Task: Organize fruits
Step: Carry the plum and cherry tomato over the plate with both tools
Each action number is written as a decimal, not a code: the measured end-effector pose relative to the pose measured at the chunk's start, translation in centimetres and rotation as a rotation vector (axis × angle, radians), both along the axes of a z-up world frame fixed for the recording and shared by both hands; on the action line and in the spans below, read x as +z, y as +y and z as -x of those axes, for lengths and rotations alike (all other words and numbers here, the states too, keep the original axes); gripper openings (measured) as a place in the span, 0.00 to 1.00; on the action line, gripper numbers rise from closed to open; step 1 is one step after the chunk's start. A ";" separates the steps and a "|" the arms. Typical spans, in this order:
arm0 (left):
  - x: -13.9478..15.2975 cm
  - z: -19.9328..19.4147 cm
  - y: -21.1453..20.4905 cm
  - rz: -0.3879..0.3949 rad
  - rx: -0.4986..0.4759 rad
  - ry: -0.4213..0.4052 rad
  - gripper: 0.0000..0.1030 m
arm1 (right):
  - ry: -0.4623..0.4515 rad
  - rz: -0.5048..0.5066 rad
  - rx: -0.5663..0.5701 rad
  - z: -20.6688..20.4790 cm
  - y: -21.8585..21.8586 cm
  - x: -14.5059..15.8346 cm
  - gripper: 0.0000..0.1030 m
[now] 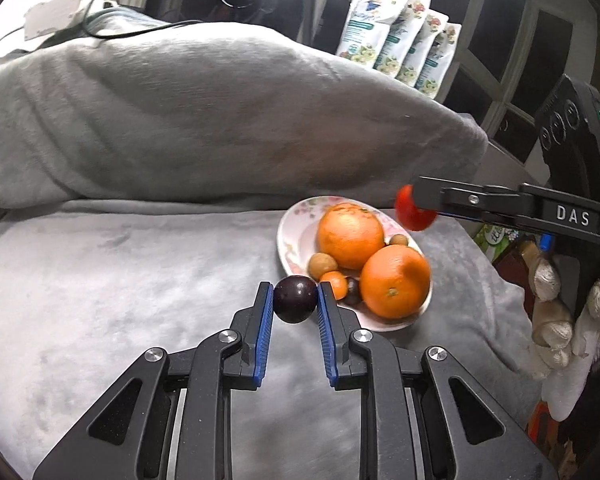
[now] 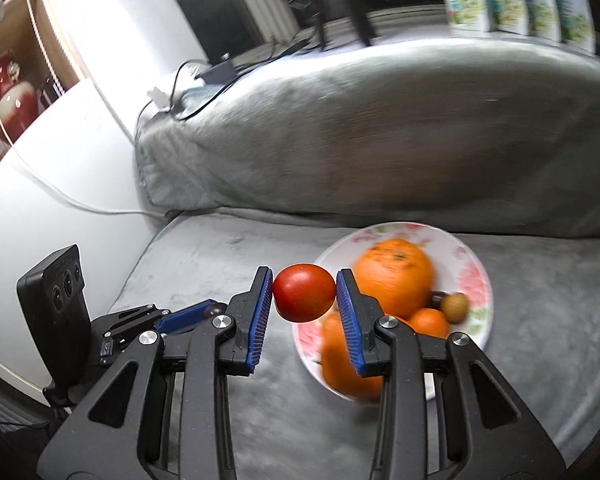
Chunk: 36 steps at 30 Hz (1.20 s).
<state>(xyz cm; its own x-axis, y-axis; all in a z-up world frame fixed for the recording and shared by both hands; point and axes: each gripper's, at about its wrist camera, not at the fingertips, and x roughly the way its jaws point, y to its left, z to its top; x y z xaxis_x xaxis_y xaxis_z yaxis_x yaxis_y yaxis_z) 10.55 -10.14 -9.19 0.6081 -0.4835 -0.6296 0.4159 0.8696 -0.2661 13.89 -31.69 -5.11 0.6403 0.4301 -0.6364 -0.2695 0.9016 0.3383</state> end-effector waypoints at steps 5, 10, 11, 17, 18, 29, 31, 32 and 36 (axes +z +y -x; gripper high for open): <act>0.0 -0.4 -2.1 -0.003 -0.029 0.000 0.20 | -0.002 -0.010 -0.064 1.0 -3.0 -0.1 0.34; 0.1 -0.9 -3.3 -0.010 -0.044 0.001 0.20 | 0.004 -0.020 -0.103 1.3 -5.3 -0.7 0.34; 0.1 -1.0 -3.5 -0.012 -0.047 0.002 0.20 | 0.006 -0.022 -0.108 1.2 -5.6 -0.8 0.34; 0.0 -1.4 -4.2 -0.023 -0.052 0.007 0.20 | 0.019 -0.030 -0.128 0.1 -6.5 -1.8 0.34; -0.1 -1.5 -4.3 -0.026 -0.053 0.007 0.20 | 0.023 -0.031 -0.131 -0.2 -6.7 -2.0 0.34; -0.3 -2.3 -4.9 -0.044 -0.057 0.014 0.20 | 0.069 -0.026 -0.158 -3.1 -8.0 -4.5 0.34; -0.4 -2.5 -5.1 -0.046 -0.059 0.015 0.20 | 0.077 -0.032 -0.157 -3.4 -8.1 -4.8 0.34; -0.4 -2.5 -5.1 -0.047 -0.060 0.014 0.20 | 0.079 -0.031 -0.155 -3.5 -8.1 -4.9 0.34; -0.4 -2.7 -5.5 -0.050 -0.067 0.014 0.20 | 0.085 -0.032 -0.150 -3.9 -8.1 -5.2 0.34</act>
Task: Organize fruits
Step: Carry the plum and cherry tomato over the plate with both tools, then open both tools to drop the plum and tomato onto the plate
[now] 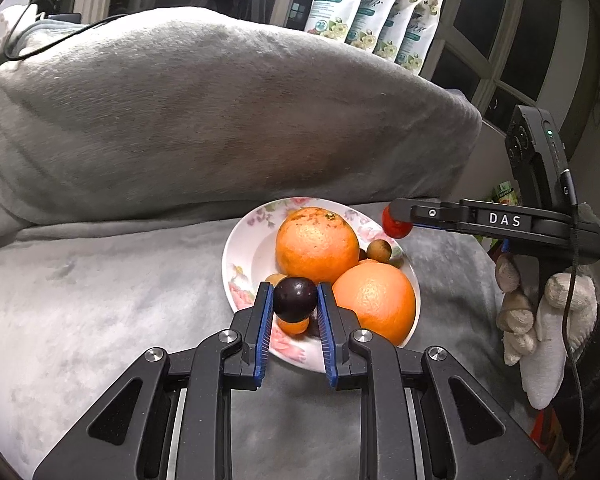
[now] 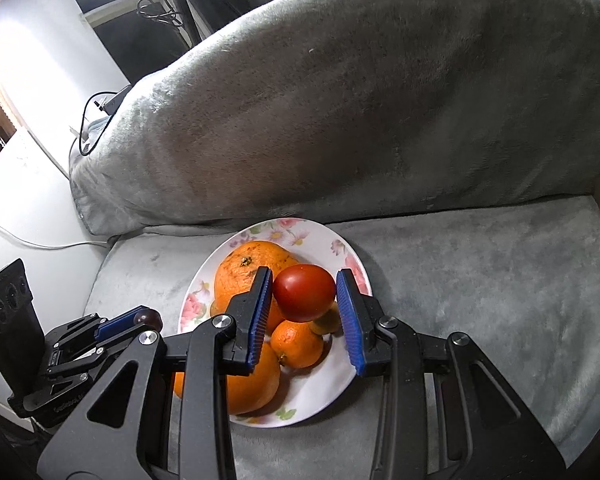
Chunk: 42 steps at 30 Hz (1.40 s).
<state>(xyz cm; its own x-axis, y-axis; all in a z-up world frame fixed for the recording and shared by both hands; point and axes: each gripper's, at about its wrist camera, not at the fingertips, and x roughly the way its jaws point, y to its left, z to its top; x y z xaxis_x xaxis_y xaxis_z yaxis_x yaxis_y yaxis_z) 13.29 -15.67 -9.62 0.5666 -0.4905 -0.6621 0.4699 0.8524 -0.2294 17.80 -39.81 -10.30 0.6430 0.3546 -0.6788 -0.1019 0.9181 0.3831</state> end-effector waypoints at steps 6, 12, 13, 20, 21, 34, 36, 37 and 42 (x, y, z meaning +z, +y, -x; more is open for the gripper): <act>0.2 -0.2 -0.3 0.003 -0.005 -0.007 0.20 | -0.004 0.003 0.006 -0.1 0.3 0.1 0.34; 0.4 0.0 -0.3 0.006 -0.004 -0.018 0.20 | -0.010 -0.005 0.012 -0.1 0.6 0.2 0.45; 0.4 0.0 -0.4 0.006 -0.005 -0.020 0.20 | -0.016 -0.004 0.012 0.0 0.6 0.4 0.48; 0.7 0.2 -0.5 0.008 -0.004 -0.027 0.21 | -0.034 -0.002 0.027 0.3 1.0 1.0 0.48; 0.7 0.2 -0.5 0.008 -0.004 -0.027 0.23 | -0.037 -0.001 0.029 0.4 1.1 1.1 0.48; 1.8 1.3 -0.6 0.006 0.000 -0.064 0.52 | -0.094 0.046 0.027 2.2 1.7 2.9 0.72; 1.9 1.5 -0.6 0.006 0.003 -0.069 0.60 | -0.107 0.054 0.022 2.6 1.9 3.2 0.77; 2.0 1.7 -0.5 0.007 0.005 -0.072 0.61 | -0.113 0.056 0.020 2.8 1.9 3.3 0.77; 2.4 2.5 -0.1 0.004 0.017 -0.086 0.69 | -0.129 0.091 0.016 3.7 2.5 3.9 0.78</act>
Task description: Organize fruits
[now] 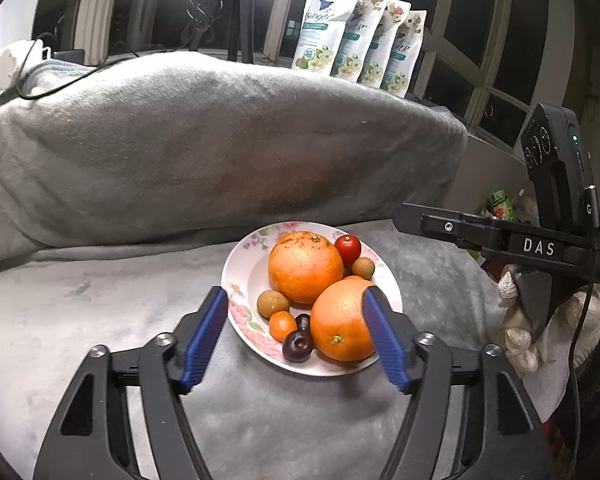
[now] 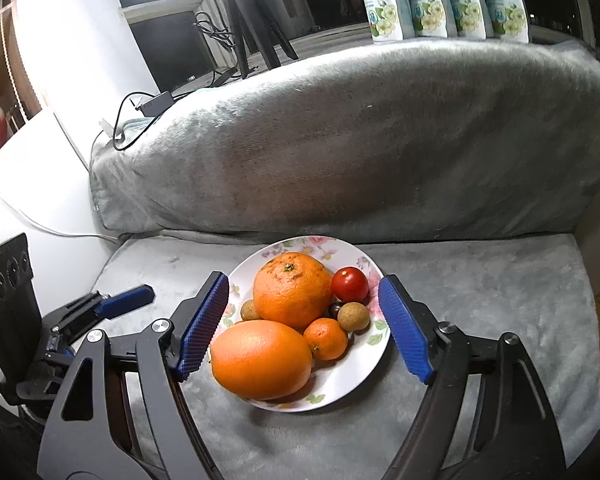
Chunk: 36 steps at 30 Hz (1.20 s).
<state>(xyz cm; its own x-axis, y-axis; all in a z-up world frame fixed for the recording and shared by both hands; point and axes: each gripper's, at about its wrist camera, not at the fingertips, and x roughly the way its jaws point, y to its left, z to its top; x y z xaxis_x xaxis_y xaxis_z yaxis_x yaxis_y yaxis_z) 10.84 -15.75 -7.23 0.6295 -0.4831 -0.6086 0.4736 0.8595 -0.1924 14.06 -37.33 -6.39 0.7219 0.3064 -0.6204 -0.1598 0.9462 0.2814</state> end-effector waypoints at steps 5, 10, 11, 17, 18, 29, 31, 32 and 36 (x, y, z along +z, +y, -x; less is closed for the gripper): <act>0.5 0.8 0.6 -0.001 0.014 -0.010 0.73 | -0.033 0.035 -0.012 1.4 0.6 0.5 0.87; 1.0 1.7 1.3 0.002 0.033 -0.018 0.73 | -0.068 0.091 -0.038 3.0 1.4 1.1 0.87; 1.1 1.9 1.5 0.003 0.035 -0.019 0.73 | -0.077 0.104 -0.046 3.5 1.6 1.3 0.87; 1.8 3.4 2.4 0.005 0.058 -0.037 0.73 | -0.110 0.199 -0.129 6.1 3.0 1.8 0.87; 1.9 3.7 2.5 0.004 0.062 -0.042 0.73 | -0.117 0.206 -0.143 6.6 3.1 1.9 0.87; 3.2 6.5 3.8 -0.033 0.118 -0.104 0.79 | -0.200 0.292 -0.255 10.4 4.7 2.8 1.00; 3.2 6.7 3.9 -0.033 0.123 -0.101 0.79 | -0.212 0.292 -0.255 10.9 5.0 3.1 1.00; 3.2 6.8 4.0 -0.034 0.126 -0.101 0.79 | -0.218 0.288 -0.256 11.1 5.1 3.3 1.00; 3.3 7.0 4.3 -0.033 0.136 -0.098 0.79 | -0.240 0.285 -0.259 11.8 5.6 3.8 1.00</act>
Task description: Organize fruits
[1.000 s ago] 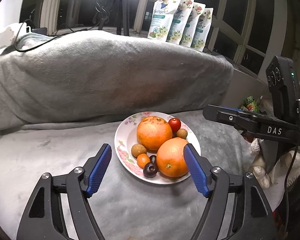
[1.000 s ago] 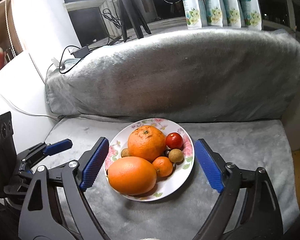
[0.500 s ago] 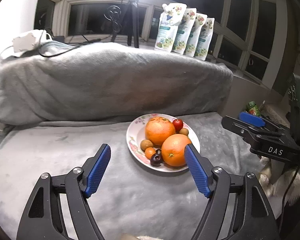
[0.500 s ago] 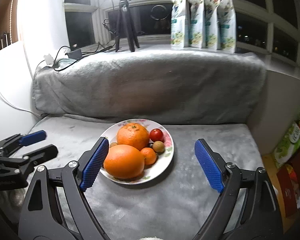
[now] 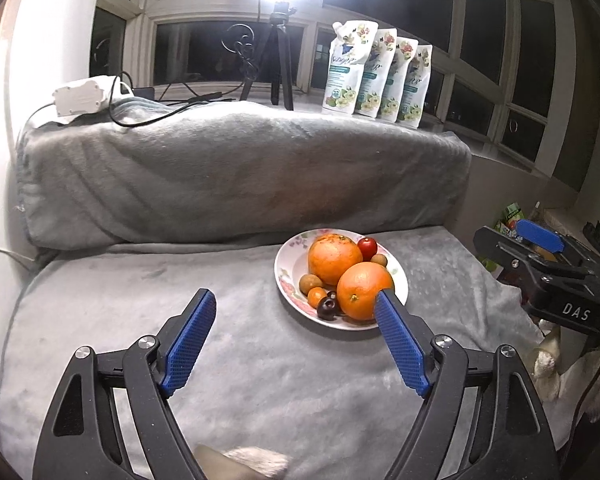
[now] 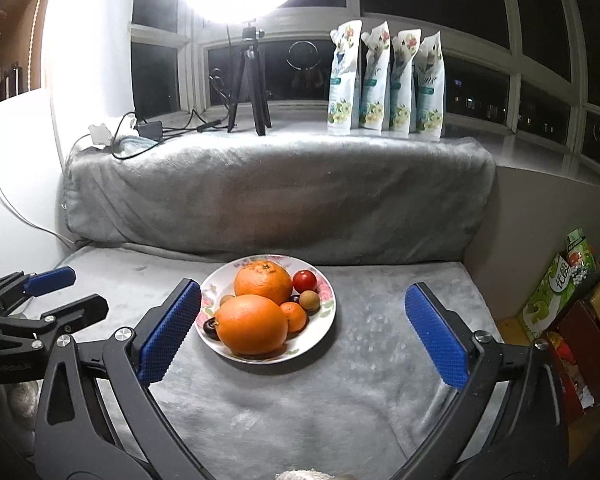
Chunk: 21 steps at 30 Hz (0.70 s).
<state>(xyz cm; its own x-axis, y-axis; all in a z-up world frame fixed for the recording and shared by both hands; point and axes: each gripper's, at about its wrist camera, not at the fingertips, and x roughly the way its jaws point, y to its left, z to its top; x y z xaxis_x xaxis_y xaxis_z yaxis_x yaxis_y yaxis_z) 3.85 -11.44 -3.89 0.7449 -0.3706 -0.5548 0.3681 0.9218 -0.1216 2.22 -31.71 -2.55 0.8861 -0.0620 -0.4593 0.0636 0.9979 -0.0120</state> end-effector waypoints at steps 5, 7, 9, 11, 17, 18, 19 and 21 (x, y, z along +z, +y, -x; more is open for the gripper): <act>0.3 0.2 0.6 0.007 0.022 -0.002 0.79 | -0.023 0.020 -0.008 0.4 0.5 0.2 1.00; 0.4 0.4 0.7 0.008 0.024 -0.004 0.79 | -0.028 0.024 -0.014 0.5 0.6 0.3 1.00; 0.4 0.5 0.8 0.009 0.026 -0.006 0.80 | -0.029 0.023 -0.013 0.5 0.6 0.3 1.00; 0.5 0.6 0.8 0.005 0.026 -0.012 0.80 | -0.031 0.024 -0.012 0.6 0.7 0.4 1.00; 0.6 0.8 0.6 -0.001 0.022 -0.020 0.80 | -0.027 0.022 -0.012 0.7 0.7 0.4 1.00; 0.6 0.8 0.6 0.000 0.022 -0.020 0.80 | -0.028 0.022 -0.012 0.8 0.8 0.4 1.00; 0.6 0.8 0.6 -0.001 0.023 -0.020 0.80 | -0.028 0.022 -0.011 0.8 0.8 0.4 1.00; 0.6 0.8 0.6 -0.001 0.024 -0.021 0.80 | -0.027 0.022 -0.012 0.8 0.8 0.4 1.00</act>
